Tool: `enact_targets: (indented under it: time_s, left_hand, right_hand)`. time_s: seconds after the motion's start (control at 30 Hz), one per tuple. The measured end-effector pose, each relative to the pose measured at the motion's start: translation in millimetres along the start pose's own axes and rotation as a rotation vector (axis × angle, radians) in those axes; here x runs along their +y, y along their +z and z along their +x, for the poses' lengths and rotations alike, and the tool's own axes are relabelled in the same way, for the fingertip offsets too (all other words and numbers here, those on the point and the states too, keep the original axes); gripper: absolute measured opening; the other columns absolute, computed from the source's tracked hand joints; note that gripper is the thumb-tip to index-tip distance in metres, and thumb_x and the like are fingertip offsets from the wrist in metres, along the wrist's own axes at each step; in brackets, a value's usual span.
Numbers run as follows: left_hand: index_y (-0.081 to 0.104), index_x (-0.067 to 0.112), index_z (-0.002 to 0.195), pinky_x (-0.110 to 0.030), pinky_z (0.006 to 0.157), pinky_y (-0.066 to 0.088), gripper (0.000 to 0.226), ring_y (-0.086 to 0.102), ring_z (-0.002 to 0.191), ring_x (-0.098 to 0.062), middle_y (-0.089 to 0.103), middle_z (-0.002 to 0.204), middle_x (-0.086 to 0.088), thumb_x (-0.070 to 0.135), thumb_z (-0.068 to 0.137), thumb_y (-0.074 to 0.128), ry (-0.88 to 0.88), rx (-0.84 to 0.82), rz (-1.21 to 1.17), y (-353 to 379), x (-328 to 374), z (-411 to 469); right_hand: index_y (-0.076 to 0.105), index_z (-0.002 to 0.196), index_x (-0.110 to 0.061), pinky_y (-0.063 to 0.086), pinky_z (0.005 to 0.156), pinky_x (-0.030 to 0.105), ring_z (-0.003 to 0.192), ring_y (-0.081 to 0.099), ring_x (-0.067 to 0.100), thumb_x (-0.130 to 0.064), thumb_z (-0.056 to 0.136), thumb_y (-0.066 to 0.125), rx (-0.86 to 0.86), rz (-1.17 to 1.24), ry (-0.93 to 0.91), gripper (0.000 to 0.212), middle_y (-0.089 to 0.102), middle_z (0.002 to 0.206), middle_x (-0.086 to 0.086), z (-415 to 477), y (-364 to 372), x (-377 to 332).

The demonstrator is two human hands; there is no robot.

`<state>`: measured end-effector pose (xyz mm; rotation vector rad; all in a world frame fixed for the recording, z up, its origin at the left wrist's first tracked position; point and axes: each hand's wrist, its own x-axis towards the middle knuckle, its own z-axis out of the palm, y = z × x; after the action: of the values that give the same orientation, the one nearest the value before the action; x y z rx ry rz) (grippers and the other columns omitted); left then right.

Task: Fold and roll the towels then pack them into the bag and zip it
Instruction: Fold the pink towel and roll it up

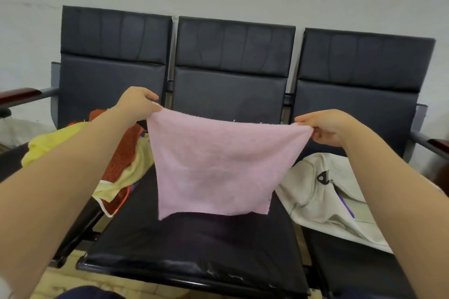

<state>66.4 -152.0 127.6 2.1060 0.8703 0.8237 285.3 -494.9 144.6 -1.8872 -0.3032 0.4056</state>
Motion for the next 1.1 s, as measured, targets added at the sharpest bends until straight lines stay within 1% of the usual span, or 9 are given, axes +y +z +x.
enact_targets:
  time_s: [0.17, 0.33, 0.5, 0.57, 0.67, 0.8, 0.93, 1.0, 1.1]
  left_hand:
    - [0.069, 0.007, 0.111, -0.040, 0.097, 0.047, 0.027, 0.059, 0.106, -0.031, 0.065, 0.114, -0.015, 0.003, 0.084, 0.065, 0.123, 0.046, 0.157, 2, 8, -7]
    - [0.067, 0.004, 0.115, -0.035, 0.098, 0.043, 0.029, 0.060, 0.107, -0.030, 0.065, 0.116, -0.016, 0.004, 0.086, 0.063, 0.225, 0.223, 0.189, 3, 19, -12]
    - [0.070, 0.005, 0.104, -0.026, 0.082, 0.039, 0.019, 0.057, 0.103, -0.029, 0.057, 0.120, -0.017, 0.010, 0.090, 0.059, 0.214, 0.316, 0.160, 2, 24, -7]
    - [0.067, 0.005, 0.100, -0.027, 0.078, 0.038, 0.017, 0.054, 0.096, -0.025, 0.050, 0.120, -0.015, 0.016, 0.091, 0.056, 0.192, 0.346, 0.091, -1, 24, -5]
    - [0.056, 0.005, 0.111, -0.028, 0.078, 0.034, 0.024, 0.047, 0.094, -0.018, 0.051, 0.106, -0.005, 0.021, 0.096, 0.047, 0.179, 0.341, -0.037, -3, 26, -10]
    - [0.054, 0.007, 0.111, -0.021, 0.068, 0.036, 0.024, 0.047, 0.090, -0.015, 0.051, 0.096, 0.000, 0.025, 0.097, 0.048, 0.213, 0.410, -0.189, -6, 30, -17]
    - [0.057, 0.012, 0.095, -0.031, 0.065, 0.041, 0.017, 0.050, 0.083, -0.018, 0.055, 0.087, 0.000, 0.029, 0.093, 0.057, 0.075, 0.216, -0.332, -6, 25, -10]
    - [0.059, 0.009, 0.095, -0.034, 0.059, 0.048, 0.014, 0.055, 0.079, -0.019, 0.059, 0.088, -0.005, 0.023, 0.093, 0.060, -0.096, 0.049, -0.550, -1, 24, -9]
    - [0.057, 0.000, 0.101, -0.035, 0.059, 0.057, 0.011, 0.060, 0.072, -0.019, 0.061, 0.088, -0.010, 0.010, 0.095, 0.054, -0.333, -0.148, -0.814, 15, 29, -14]
  right_hand:
    - [0.073, 0.101, -0.014, 0.051, 0.077, 0.024, 0.096, 0.061, 0.017, 0.007, 0.082, 0.065, 0.080, -0.036, -0.196, 0.030, 0.070, 0.103, 0.004, -5, 2, -2]
    - [0.073, 0.106, -0.013, 0.048, 0.100, 0.041, 0.109, 0.060, 0.026, 0.004, 0.081, 0.069, 0.214, -0.218, -0.298, 0.030, 0.068, 0.112, 0.009, -6, -2, -9]
    - [0.073, 0.101, -0.008, 0.051, 0.082, 0.038, 0.094, 0.060, 0.026, -0.011, 0.086, 0.070, 0.245, -0.460, -0.433, 0.015, 0.068, 0.102, 0.010, -16, -3, -19]
    - [0.069, 0.098, -0.012, 0.053, 0.085, 0.040, 0.096, 0.061, 0.027, -0.020, 0.090, 0.066, 0.221, -0.393, -0.448, 0.011, 0.067, 0.104, 0.009, -18, -8, -21]
    - [0.058, 0.100, -0.014, 0.055, 0.088, 0.042, 0.100, 0.064, 0.026, -0.022, 0.096, 0.056, 0.141, -0.185, -0.464, 0.009, 0.064, 0.108, 0.009, -22, -13, -22]
    - [0.066, 0.097, -0.014, 0.057, 0.082, 0.034, 0.096, 0.066, 0.022, -0.023, 0.094, 0.061, 0.215, 0.008, -0.535, 0.010, 0.067, 0.107, 0.006, -29, -13, -26]
    - [0.068, 0.101, -0.016, 0.056, 0.087, 0.039, 0.100, 0.065, 0.023, -0.025, 0.090, 0.067, 0.208, 0.129, -0.387, 0.015, 0.068, 0.109, 0.005, -18, -12, -23]
    - [0.066, 0.111, -0.011, 0.055, 0.086, 0.039, 0.100, 0.064, 0.024, -0.022, 0.086, 0.071, 0.219, 0.214, -0.254, 0.028, 0.067, 0.110, 0.007, -9, -6, -20]
    - [0.066, 0.089, -0.009, 0.057, 0.082, 0.040, 0.090, 0.064, 0.025, -0.016, 0.082, 0.071, 0.289, 0.234, -0.159, 0.011, 0.067, 0.099, 0.010, 0, 18, -19]
